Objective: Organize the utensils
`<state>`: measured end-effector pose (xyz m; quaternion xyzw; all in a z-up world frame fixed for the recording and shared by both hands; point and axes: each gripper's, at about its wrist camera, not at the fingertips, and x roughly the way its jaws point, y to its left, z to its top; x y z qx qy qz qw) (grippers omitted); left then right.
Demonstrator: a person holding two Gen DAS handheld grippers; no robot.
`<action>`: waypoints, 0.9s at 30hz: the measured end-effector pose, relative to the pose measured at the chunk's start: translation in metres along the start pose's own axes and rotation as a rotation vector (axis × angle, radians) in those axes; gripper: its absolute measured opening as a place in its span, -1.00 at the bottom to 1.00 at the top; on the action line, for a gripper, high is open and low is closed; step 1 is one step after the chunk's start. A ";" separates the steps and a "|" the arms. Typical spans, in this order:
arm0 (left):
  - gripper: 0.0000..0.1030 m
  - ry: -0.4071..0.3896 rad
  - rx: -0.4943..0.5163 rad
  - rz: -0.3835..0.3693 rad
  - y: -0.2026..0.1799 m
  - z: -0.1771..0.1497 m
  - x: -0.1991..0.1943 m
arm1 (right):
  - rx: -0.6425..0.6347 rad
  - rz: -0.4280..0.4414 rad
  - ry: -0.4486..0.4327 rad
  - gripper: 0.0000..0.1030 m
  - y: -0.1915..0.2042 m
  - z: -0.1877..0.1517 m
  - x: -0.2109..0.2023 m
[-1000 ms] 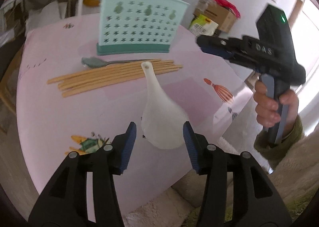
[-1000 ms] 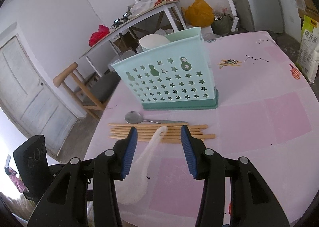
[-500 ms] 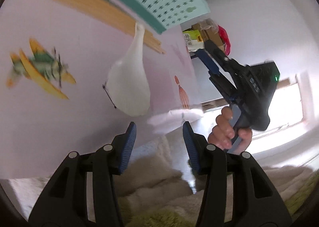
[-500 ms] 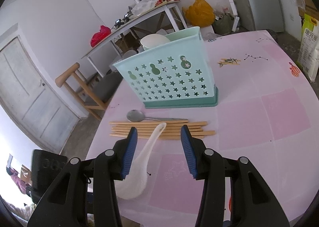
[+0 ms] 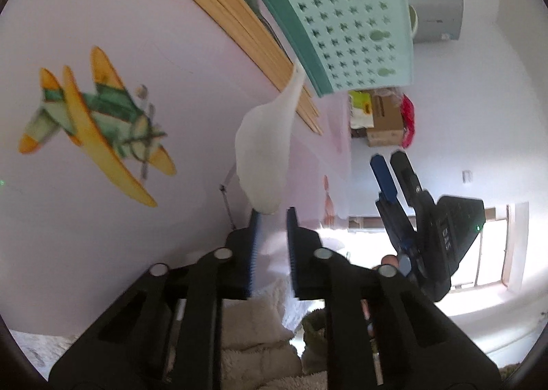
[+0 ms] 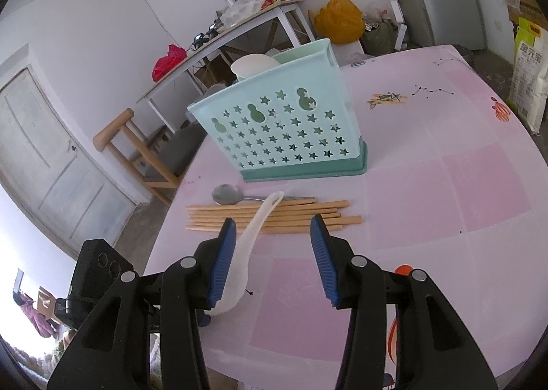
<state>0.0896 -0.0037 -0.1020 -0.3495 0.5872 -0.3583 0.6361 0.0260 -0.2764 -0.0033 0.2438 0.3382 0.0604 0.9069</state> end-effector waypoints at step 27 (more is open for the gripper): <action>-0.45 -0.263 -0.034 0.173 0.013 0.035 -0.051 | 0.012 0.014 0.050 -0.14 -0.005 0.000 0.025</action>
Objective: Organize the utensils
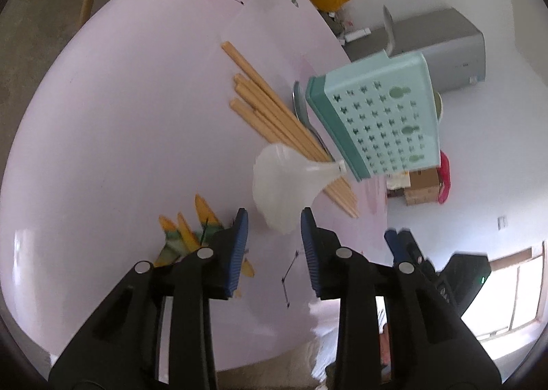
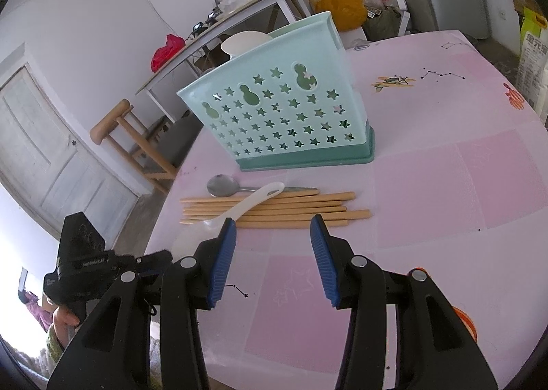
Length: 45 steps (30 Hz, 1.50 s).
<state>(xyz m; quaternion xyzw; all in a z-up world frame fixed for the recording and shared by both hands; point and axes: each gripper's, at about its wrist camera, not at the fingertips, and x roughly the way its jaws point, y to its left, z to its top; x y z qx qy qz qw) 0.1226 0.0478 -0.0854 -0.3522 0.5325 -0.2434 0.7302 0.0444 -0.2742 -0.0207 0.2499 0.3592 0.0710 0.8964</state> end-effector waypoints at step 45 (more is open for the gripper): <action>-0.88 -0.027 0.326 0.153 0.030 0.028 -0.055 | -0.646 -0.181 0.221 -0.52 0.147 0.026 0.159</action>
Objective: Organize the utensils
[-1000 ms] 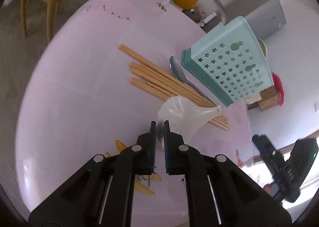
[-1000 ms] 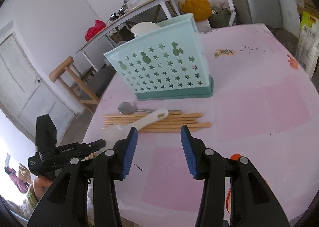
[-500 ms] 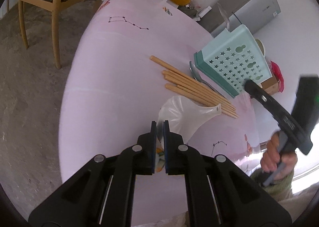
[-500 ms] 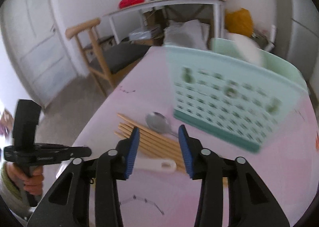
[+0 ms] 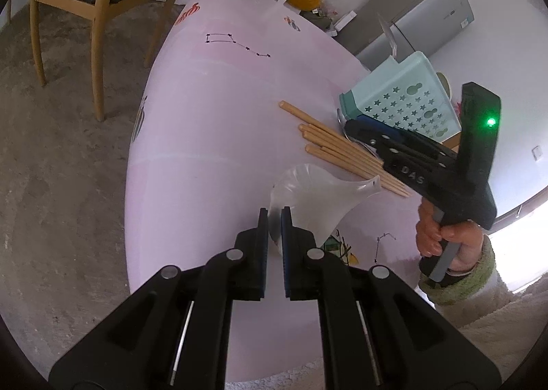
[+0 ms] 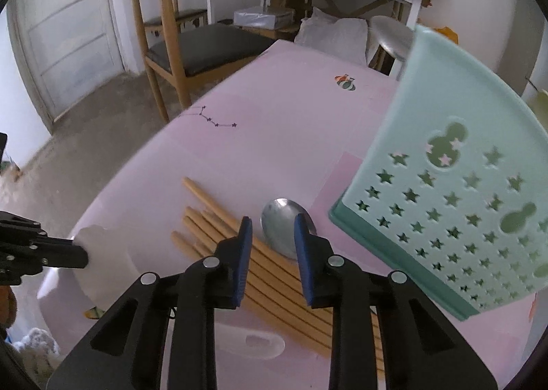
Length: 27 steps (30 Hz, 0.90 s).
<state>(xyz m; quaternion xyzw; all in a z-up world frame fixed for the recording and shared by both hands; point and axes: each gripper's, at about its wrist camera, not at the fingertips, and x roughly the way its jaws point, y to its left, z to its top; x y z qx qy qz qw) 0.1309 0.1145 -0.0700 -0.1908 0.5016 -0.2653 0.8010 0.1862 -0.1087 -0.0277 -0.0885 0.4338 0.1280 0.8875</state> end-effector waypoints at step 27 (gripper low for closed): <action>-0.88 -0.017 -0.014 -0.021 0.004 -0.001 0.000 | -0.138 -0.183 -0.008 -0.93 0.016 0.015 0.012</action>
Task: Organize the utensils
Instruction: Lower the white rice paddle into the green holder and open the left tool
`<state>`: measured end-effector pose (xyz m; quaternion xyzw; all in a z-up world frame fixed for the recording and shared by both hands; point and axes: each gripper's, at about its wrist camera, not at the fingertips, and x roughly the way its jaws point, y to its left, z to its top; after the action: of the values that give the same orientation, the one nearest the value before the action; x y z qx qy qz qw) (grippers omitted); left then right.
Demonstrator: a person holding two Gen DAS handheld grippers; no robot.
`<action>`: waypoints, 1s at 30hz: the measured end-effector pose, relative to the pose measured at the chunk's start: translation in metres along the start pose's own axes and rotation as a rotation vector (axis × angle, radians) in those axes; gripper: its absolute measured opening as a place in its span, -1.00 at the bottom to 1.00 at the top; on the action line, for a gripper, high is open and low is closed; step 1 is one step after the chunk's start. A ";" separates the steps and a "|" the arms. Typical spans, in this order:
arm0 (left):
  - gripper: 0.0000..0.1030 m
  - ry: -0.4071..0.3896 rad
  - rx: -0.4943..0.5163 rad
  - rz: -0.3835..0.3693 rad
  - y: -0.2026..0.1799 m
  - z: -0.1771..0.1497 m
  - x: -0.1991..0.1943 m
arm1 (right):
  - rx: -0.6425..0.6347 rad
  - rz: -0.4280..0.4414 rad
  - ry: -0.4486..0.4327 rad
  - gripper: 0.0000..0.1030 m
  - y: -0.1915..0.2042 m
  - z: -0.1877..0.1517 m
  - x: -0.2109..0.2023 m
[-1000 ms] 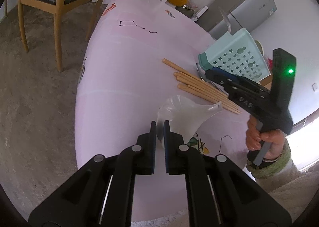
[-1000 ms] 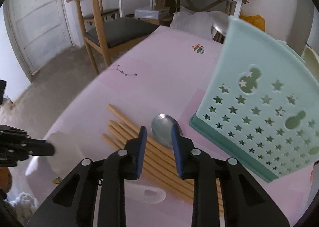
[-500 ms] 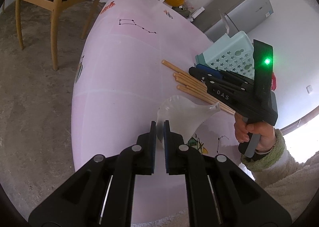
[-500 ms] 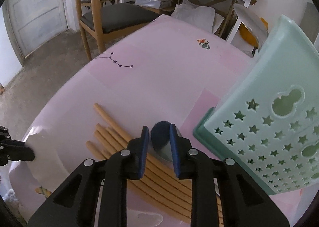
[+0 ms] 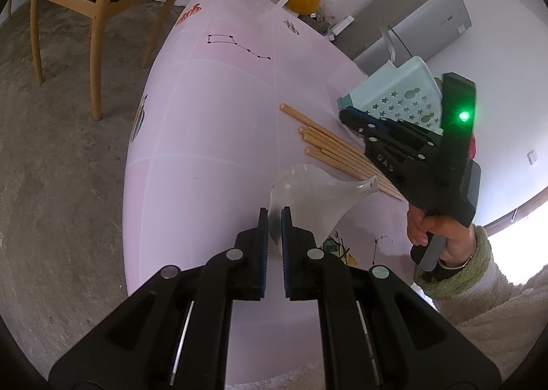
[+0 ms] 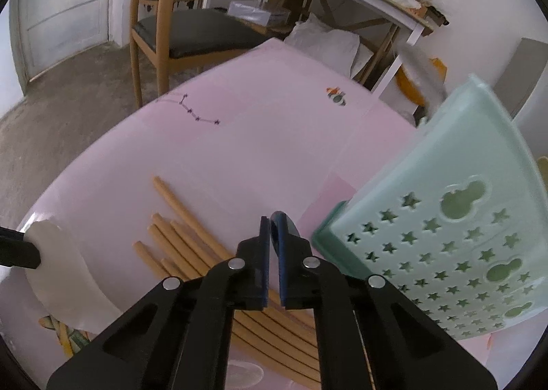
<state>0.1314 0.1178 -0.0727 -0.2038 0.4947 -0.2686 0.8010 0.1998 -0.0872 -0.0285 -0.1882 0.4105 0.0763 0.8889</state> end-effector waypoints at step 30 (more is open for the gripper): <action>-0.99 -0.470 0.371 0.060 -0.143 0.063 -0.113 | 0.593 0.082 -0.418 -0.96 -0.149 -0.079 -0.174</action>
<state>0.1139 0.0821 0.1161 -0.0960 0.2441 -0.2758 0.9247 0.0746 -0.2521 0.0974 0.1142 0.2316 0.0263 0.9657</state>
